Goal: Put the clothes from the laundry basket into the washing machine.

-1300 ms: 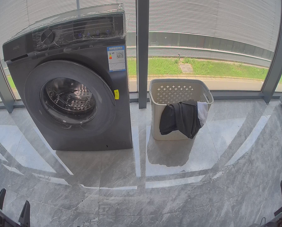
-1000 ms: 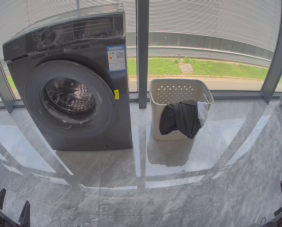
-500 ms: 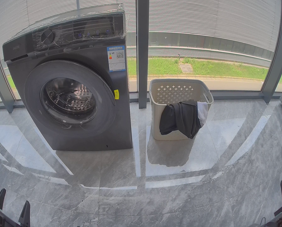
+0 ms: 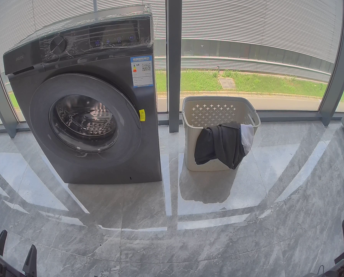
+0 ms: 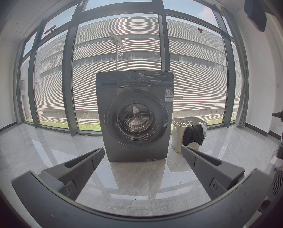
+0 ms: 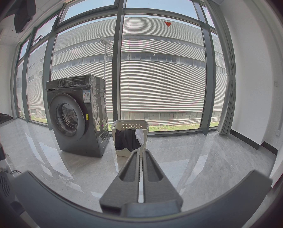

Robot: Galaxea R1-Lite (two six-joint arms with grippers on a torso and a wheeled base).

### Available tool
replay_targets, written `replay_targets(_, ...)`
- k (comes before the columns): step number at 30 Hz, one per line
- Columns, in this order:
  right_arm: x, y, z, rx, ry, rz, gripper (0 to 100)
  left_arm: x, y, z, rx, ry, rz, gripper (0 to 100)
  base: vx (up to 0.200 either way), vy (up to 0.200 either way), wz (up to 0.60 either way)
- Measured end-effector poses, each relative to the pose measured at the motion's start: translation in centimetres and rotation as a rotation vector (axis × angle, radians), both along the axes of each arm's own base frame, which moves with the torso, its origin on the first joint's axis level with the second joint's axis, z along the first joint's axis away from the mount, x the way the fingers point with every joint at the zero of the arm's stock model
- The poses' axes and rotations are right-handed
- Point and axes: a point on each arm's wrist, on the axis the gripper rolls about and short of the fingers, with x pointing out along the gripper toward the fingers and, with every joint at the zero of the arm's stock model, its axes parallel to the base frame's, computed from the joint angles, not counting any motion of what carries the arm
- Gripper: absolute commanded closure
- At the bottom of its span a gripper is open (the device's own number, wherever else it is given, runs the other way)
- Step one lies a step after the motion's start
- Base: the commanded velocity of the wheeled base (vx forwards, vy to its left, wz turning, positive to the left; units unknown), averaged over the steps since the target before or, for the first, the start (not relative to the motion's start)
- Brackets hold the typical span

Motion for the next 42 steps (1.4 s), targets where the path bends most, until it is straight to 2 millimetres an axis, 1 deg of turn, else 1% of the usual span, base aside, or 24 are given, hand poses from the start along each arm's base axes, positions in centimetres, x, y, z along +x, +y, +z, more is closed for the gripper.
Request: replay_targets(42,0.0,0.0,0.0,0.0,0.0,0.0,100,0.0,0.0,0.0,0.0,0.0,-0.001,0,0.0,0.0,0.0)
